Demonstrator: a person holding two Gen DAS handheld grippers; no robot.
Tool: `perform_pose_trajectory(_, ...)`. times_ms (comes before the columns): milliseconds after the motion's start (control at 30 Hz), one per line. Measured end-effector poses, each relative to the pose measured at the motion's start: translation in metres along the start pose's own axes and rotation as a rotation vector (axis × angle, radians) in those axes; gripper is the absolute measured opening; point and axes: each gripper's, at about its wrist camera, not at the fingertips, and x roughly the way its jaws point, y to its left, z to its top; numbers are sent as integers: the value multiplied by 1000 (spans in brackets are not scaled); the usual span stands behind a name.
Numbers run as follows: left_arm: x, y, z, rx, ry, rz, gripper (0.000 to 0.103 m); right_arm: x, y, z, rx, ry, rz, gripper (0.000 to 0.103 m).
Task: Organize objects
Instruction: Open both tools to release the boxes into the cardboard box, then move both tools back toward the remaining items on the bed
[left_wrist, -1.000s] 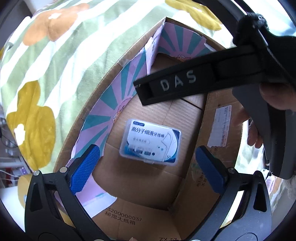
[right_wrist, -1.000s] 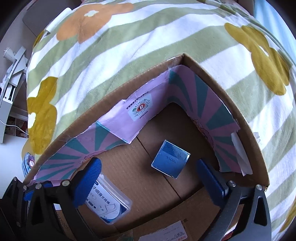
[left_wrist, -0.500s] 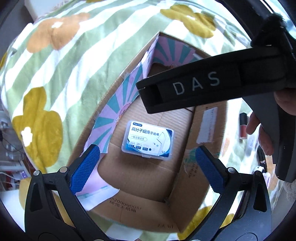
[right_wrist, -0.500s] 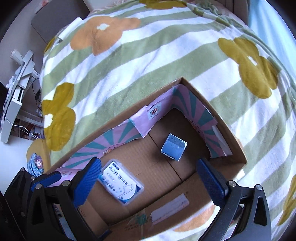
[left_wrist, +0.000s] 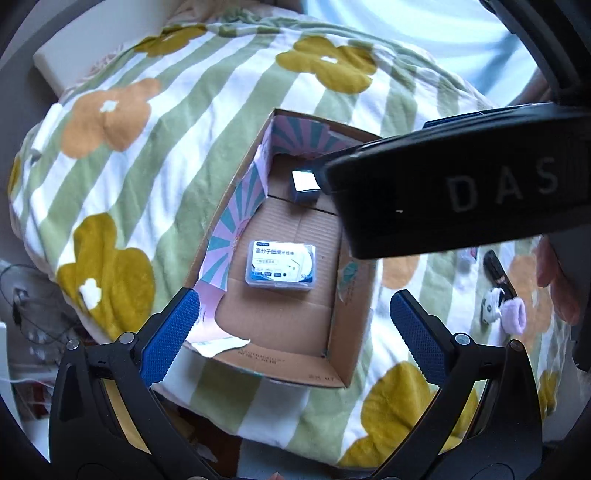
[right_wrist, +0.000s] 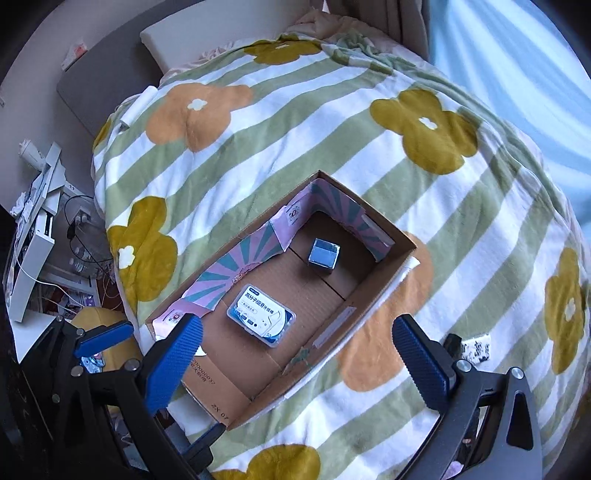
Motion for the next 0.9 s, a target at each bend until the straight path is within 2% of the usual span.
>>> perform_pose_trajectory(200, -36, -17, -5, 86, -18, -76, 103, -54, -12, -31, 114, -63, -65, 102)
perform_pose_trajectory(433, -67, -48, -5, 233, -63, -113, 103, -104, -35, -76, 303, -140, -149, 102)
perform_pose_trajectory(600, -75, -71, -3, 285, -69, -179, 103, -133, -53, -120, 454, -205, -228, 102)
perform_pose_trajectory(900, -81, -120, -8, 408, -95, -236, 103, -164, -82, -207, 698, -256, -321, 102)
